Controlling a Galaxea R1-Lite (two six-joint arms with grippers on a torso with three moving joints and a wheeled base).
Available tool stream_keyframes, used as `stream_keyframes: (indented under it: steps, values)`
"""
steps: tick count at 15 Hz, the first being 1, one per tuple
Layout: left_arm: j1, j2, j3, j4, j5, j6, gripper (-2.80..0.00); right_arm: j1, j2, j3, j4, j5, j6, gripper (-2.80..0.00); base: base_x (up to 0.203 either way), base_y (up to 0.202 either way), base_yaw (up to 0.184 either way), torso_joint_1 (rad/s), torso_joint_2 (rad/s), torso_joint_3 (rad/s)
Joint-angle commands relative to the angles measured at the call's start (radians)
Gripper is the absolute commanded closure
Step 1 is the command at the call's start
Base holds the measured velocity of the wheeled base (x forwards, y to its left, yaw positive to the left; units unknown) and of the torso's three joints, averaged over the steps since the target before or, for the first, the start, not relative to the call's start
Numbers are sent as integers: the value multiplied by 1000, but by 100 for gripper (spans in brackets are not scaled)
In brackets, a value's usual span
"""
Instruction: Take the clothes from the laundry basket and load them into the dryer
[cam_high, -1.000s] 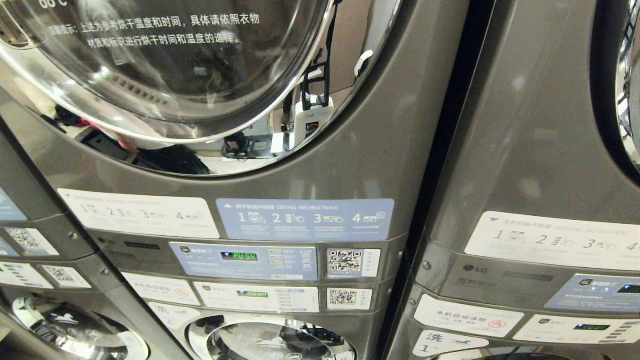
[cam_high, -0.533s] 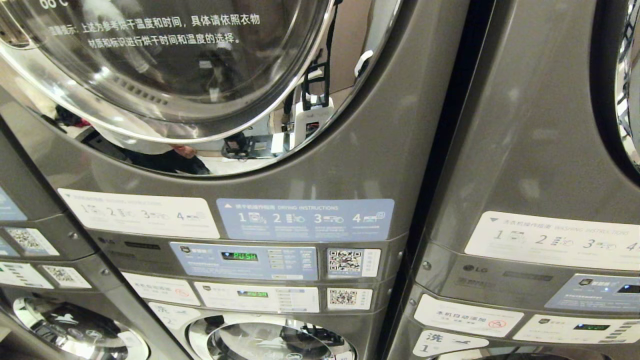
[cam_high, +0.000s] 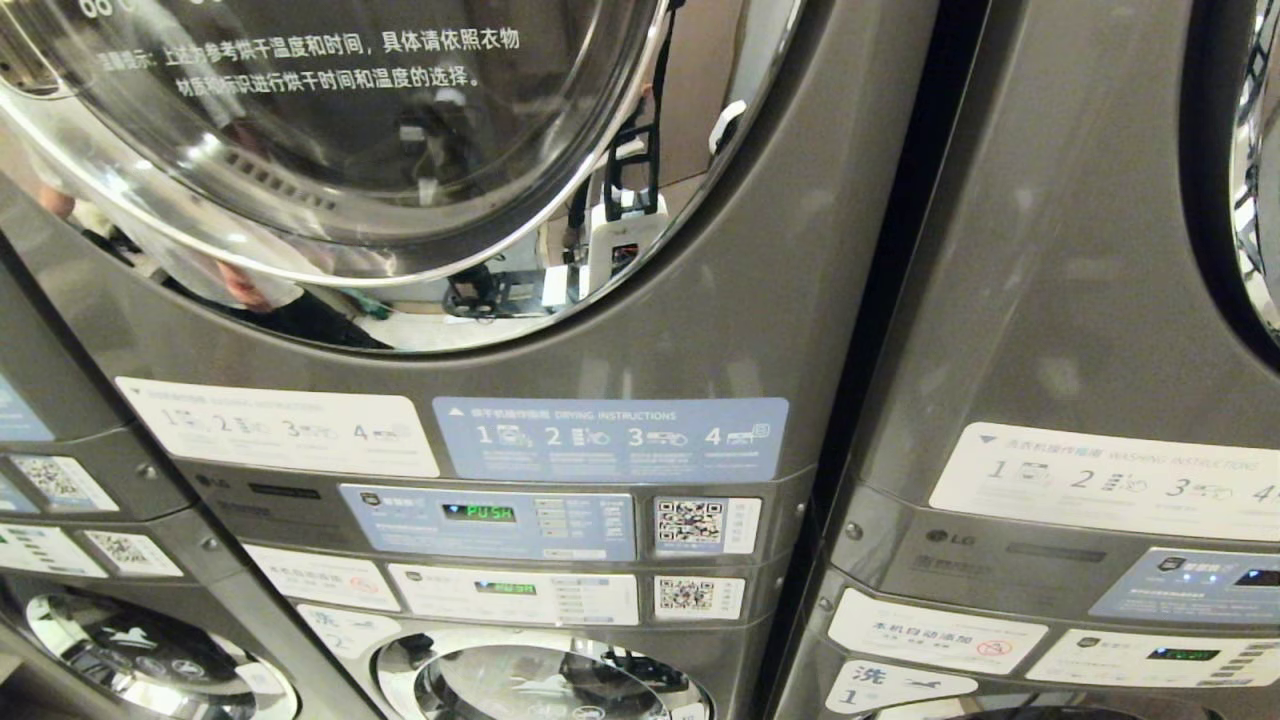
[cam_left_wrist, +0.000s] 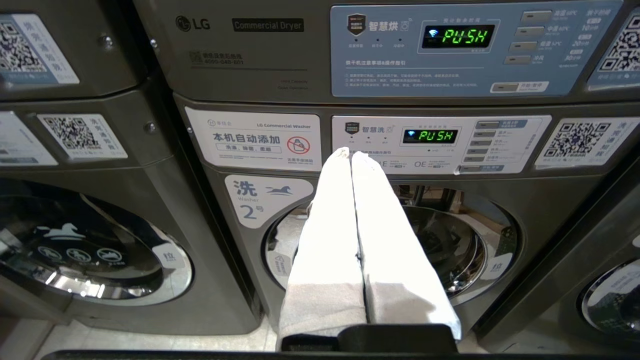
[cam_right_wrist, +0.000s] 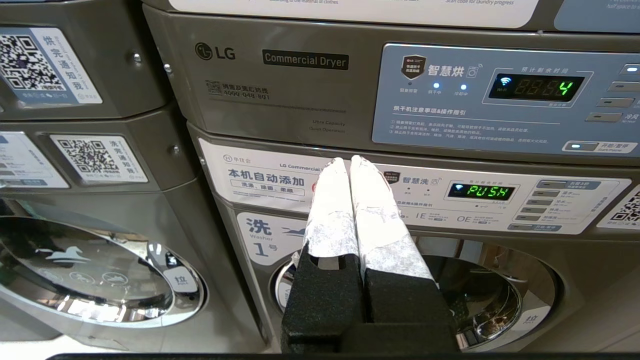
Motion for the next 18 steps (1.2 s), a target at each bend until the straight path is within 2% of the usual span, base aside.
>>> stream_keyframes:
  steps: [1,3,4,5,7,8,11,14,18]
  values:
    - [0,-3,-1,2,1,-4,0,0,0,0,0,0,0,0,0,0,0,0,0,0]
    - [0,-3,-2,3,-4,9,0,0,-1,0,0,0,0,0,0,0,0,0,0,0]
    - [0,-3,-1,2,-10,42,0,0,0,0,1,4,-13,0,0,0,0,0,0,0]
    - [0,-1,-1,2,-17,69,0,0,0,1,3,13,-58,0,0,0,0,0,0,0]
    - [0,-3,1,1,-12,45,0,0,0,1,2,56,-233,0,0,0,0,0,0,0]
    - [0,-3,4,-8,-11,44,0,0,0,0,3,65,-230,0,0,0,0,0,0,0]
    - [0,-3,5,-17,-12,35,0,0,0,-1,2,38,-61,0,0,0,0,0,0,0]
    - [0,-3,5,-17,-12,35,0,0,0,0,7,26,-106,0,0,0,0,0,0,0]
    - [0,-3,5,-18,-12,33,0,0,-2,1,7,28,-99,0,0,0,0,0,0,0]
